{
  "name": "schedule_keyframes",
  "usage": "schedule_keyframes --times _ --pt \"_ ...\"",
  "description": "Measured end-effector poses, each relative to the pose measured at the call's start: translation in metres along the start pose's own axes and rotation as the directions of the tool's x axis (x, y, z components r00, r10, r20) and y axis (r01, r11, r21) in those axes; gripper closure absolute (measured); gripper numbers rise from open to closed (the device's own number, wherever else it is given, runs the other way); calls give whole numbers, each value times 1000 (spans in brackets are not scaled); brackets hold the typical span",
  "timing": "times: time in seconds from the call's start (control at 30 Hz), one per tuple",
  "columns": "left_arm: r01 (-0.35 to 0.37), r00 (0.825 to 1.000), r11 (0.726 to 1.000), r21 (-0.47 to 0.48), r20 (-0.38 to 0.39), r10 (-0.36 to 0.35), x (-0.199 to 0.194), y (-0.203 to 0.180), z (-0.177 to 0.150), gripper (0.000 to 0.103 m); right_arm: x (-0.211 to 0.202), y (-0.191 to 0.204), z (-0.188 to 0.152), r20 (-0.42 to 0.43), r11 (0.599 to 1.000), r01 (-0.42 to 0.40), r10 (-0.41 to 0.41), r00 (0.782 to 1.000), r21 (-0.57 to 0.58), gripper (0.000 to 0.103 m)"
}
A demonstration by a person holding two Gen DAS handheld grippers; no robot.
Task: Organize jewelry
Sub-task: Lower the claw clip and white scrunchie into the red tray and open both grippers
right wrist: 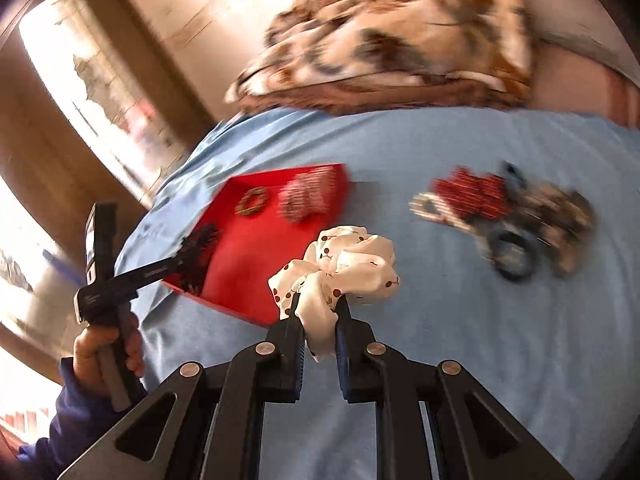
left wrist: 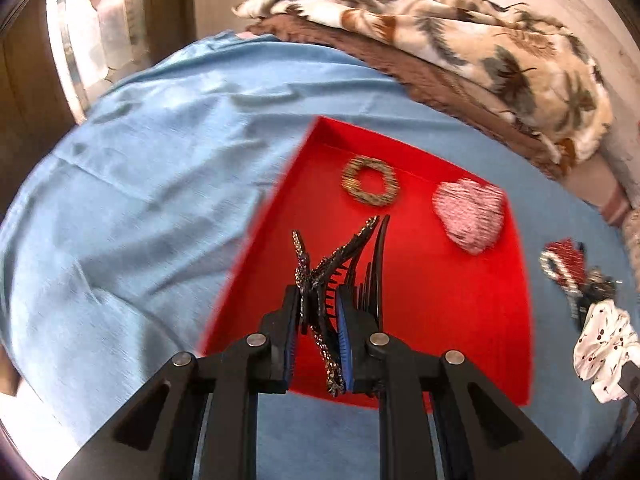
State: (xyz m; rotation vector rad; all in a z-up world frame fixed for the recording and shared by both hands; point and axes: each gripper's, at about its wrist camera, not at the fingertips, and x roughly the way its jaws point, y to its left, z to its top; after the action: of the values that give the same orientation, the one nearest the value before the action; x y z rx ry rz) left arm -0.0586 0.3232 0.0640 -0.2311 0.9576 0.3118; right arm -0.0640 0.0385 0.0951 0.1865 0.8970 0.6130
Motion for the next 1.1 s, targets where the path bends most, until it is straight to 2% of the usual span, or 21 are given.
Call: schedule_keyframes --times 0.1,0.13,0.3,0.43,0.47,0.6,0.73,0.87,1.0,1.03,1.07,1.1 --pt "-86 996 996 -13 -12 86 10 9 5 86 38 28 11 -52 999 -7 5 999 -43 88" --pt "-93 996 996 -16 -19 92 12 12 5 86 51 34 13 -66 998 2 -6 998 -56 88" --pt "-84 996 996 -29 -34 83 13 14 6 86 100 43 10 -145 996 54 -63 987 -66 88" --pt "-9 1000 998 -61 -5 8 2 16 7 86 108 34 -2 -194 999 47 -50 980 -23 88" --pt "3 1000 998 -61 6 -3 -1 16 8 84 108 33 -5 -203 998 53 -55 978 -18 88" --pt "27 997 998 -55 71 -23 -19 10 5 63 102 33 -11 -214 998 55 -55 975 -8 88" --pt "14 992 999 -53 130 -7 -32 10 4 59 101 35 -13 -213 999 54 -53 976 -3 88" --pt "14 986 996 -84 165 0 -38 17 3 52 101 37 -14 -208 998 61 -59 976 2 87" --pt "16 983 996 -86 183 0 -41 15 1 51 93 40 -14 -163 998 59 -61 985 -17 74" --pt "12 982 997 -75 190 2 -42 13 0 51 87 42 -13 -140 998 64 -67 988 -23 68" --pt "11 980 998 -62 197 2 -44 10 -2 50 78 43 -13 -113 997 67 -70 991 -30 57" --pt "10 979 999 -50 206 1 -46 8 -4 47 70 45 -13 -89 997 71 -75 993 -40 52"
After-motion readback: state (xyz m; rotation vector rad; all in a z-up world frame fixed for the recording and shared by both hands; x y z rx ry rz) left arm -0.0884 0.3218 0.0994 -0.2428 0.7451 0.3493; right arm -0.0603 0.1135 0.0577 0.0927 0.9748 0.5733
